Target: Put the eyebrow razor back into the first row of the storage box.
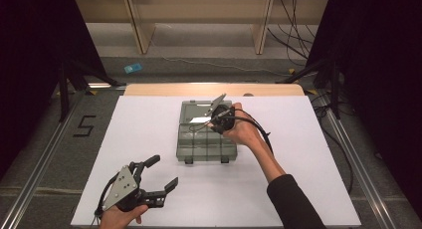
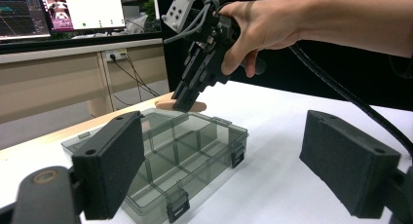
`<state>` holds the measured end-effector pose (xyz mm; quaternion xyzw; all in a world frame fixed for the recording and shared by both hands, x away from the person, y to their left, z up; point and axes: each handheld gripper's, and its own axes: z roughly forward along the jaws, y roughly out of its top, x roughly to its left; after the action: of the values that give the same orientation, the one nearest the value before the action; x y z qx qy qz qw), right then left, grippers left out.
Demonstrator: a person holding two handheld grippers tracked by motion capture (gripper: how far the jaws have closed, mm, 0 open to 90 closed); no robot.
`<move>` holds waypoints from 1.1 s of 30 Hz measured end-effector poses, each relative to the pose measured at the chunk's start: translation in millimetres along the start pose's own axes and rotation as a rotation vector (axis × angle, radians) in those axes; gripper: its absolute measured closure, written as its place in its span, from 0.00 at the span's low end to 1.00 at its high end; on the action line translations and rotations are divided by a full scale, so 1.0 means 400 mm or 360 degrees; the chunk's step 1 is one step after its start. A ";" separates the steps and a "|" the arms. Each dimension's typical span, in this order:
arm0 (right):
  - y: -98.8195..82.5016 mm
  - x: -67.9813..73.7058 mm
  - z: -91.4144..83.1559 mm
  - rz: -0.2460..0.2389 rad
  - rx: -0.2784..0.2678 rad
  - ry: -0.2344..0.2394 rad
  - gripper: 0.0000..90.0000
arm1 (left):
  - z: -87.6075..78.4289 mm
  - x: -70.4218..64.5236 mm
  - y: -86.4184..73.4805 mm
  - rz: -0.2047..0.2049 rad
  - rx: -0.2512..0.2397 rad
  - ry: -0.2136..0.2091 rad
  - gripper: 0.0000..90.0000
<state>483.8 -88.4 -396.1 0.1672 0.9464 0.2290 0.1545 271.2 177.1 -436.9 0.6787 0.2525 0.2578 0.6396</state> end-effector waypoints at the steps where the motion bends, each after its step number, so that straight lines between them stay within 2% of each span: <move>1: 0.000 0.000 0.000 0.0000 0.0000 0.0000 0.91 | 0.000 0.000 0.000 0.0002 0.0000 0.0000 0.17; 16: -0.005 -0.015 0.041 0.0009 0.0024 0.0015 0.91 | 0.000 -0.001 0.000 -0.0002 -0.0001 -0.0006 0.17; 22: -0.010 -0.022 0.057 0.0005 0.0063 0.0015 0.91 | 0.000 0.000 0.001 0.0002 -0.0004 -0.0005 0.17; 33: -0.009 -0.017 0.068 0.0005 0.0083 0.0028 0.90 | 0.000 -0.001 0.001 0.0000 -0.0004 -0.0008 0.17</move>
<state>499.1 -83.7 -419.6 0.1707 0.9532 0.2059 0.1413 270.7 176.8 -436.6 0.6785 0.2505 0.2565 0.6412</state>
